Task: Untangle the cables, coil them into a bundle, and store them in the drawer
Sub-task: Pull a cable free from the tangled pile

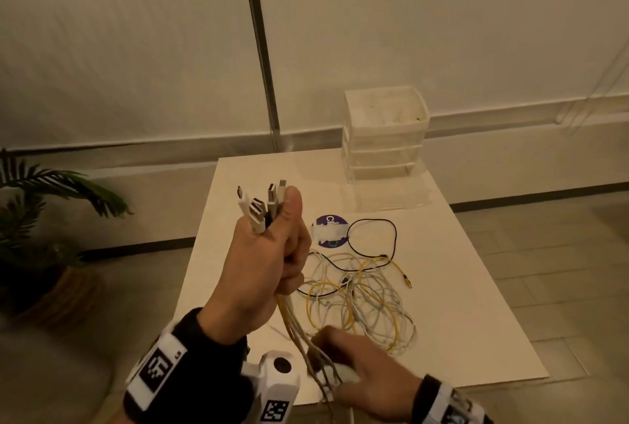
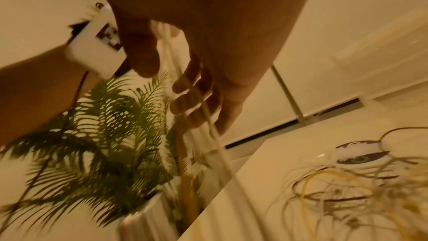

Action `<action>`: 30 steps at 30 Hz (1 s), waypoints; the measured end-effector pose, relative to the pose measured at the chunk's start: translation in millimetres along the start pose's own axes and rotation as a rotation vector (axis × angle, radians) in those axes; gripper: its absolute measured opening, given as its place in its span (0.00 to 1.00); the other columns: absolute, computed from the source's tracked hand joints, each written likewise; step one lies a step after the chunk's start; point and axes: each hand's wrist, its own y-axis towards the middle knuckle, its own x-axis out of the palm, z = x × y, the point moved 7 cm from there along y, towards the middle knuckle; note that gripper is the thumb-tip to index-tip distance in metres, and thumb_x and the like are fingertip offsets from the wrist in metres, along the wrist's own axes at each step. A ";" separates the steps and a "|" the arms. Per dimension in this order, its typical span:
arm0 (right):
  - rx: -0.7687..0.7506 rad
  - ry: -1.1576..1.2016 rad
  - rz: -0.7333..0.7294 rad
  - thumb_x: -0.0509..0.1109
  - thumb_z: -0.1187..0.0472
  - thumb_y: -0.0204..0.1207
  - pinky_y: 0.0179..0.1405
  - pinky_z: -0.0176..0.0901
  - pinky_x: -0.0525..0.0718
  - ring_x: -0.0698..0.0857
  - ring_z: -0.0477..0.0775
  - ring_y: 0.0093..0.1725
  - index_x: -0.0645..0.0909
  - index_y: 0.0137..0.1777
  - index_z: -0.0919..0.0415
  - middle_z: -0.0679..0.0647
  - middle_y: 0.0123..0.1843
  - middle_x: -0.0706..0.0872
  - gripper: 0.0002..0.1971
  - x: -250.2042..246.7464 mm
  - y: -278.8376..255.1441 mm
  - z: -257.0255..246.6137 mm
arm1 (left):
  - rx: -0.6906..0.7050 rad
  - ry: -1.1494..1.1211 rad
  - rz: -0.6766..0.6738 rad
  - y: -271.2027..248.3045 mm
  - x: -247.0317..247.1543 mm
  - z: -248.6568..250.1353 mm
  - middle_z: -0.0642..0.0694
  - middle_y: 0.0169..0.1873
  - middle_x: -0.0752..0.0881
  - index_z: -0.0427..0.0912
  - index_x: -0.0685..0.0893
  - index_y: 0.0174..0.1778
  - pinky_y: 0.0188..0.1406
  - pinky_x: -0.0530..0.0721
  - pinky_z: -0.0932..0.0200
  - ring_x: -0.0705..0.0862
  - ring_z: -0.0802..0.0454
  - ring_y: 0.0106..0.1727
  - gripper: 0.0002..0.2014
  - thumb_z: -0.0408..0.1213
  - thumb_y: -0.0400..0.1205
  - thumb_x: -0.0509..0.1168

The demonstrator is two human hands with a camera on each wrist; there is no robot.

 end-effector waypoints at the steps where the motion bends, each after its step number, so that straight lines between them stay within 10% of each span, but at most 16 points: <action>1: -0.029 0.082 0.087 0.64 0.76 0.63 0.62 0.39 0.82 0.87 0.47 0.56 0.80 0.58 0.59 0.53 0.54 0.87 0.23 -24.6 -3.2 5.8 | -0.006 -0.005 0.007 1.8 0.4 -1.1 0.36 0.26 0.58 0.39 0.60 0.23 0.21 0.54 0.66 0.51 0.49 0.24 0.30 0.58 0.79 0.62; 6: 0.110 -0.317 0.580 0.59 0.82 0.64 0.47 0.39 0.81 0.87 0.49 0.42 0.82 0.43 0.50 0.50 0.40 0.88 0.25 -174.4 21.9 93.7 | -0.014 -0.001 0.099 10.9 2.5 -7.2 0.41 0.25 0.60 0.37 0.71 0.23 0.17 0.58 0.69 0.54 0.52 0.22 0.26 0.54 0.79 0.62; 10: 0.455 -0.834 0.310 0.62 0.71 0.77 0.61 0.47 0.78 0.81 0.57 0.63 0.79 0.65 0.47 0.54 0.61 0.82 0.22 -221.6 53.2 180.4 | -0.036 0.042 0.149 15.1 10.1 -9.2 0.47 0.24 0.58 0.38 0.87 0.41 0.16 0.56 0.66 0.54 0.54 0.21 0.21 0.53 0.80 0.61; 15: 0.466 -1.078 0.169 0.56 0.57 0.84 0.61 0.49 0.79 0.78 0.60 0.66 0.72 0.73 0.46 0.56 0.66 0.76 0.18 -227.9 68.8 215.8 | -0.019 0.099 0.236 19.8 12.9 -6.7 0.40 0.27 0.55 0.46 0.91 0.53 0.16 0.72 0.63 0.54 0.49 0.22 0.13 0.42 0.81 0.62; 17: 0.433 -1.132 0.160 0.56 0.55 0.84 0.58 0.48 0.79 0.78 0.59 0.64 0.72 0.70 0.50 0.55 0.66 0.76 0.16 -224.2 71.0 228.4 | -0.008 0.071 0.273 23.2 11.6 -9.1 0.42 0.25 0.54 0.49 0.91 0.58 0.27 0.88 0.47 0.52 0.46 0.23 0.13 0.39 0.82 0.64; 21: 0.302 -1.249 0.149 0.57 0.61 0.82 0.49 0.47 0.77 0.77 0.56 0.61 0.74 0.64 0.51 0.51 0.64 0.77 0.13 -223.5 66.2 237.8 | 0.010 0.025 0.287 31.4 10.5 -15.5 0.45 0.24 0.53 0.55 0.87 0.64 0.53 0.88 0.35 0.52 0.50 0.21 0.19 0.36 0.81 0.61; 25: 0.160 -1.021 0.260 0.62 0.61 0.81 0.48 0.44 0.77 0.79 0.57 0.58 0.81 0.56 0.50 0.50 0.57 0.79 0.09 -236.9 65.2 223.0 | 0.049 0.049 0.178 43.0 13.7 -22.2 0.46 0.18 0.61 0.58 0.79 0.74 0.67 0.81 0.38 0.75 0.48 0.16 0.20 0.40 0.86 0.56; 30: -0.084 -0.311 0.727 0.63 0.70 0.81 0.48 0.28 0.74 0.84 0.51 0.50 0.79 0.50 0.53 0.50 0.46 0.86 0.10 -268.7 41.8 119.8 | 0.052 -0.073 0.092 61.1 21.9 -28.3 0.34 0.24 0.85 0.55 0.69 0.80 0.61 0.83 0.37 0.89 0.27 0.50 0.23 0.41 0.87 0.47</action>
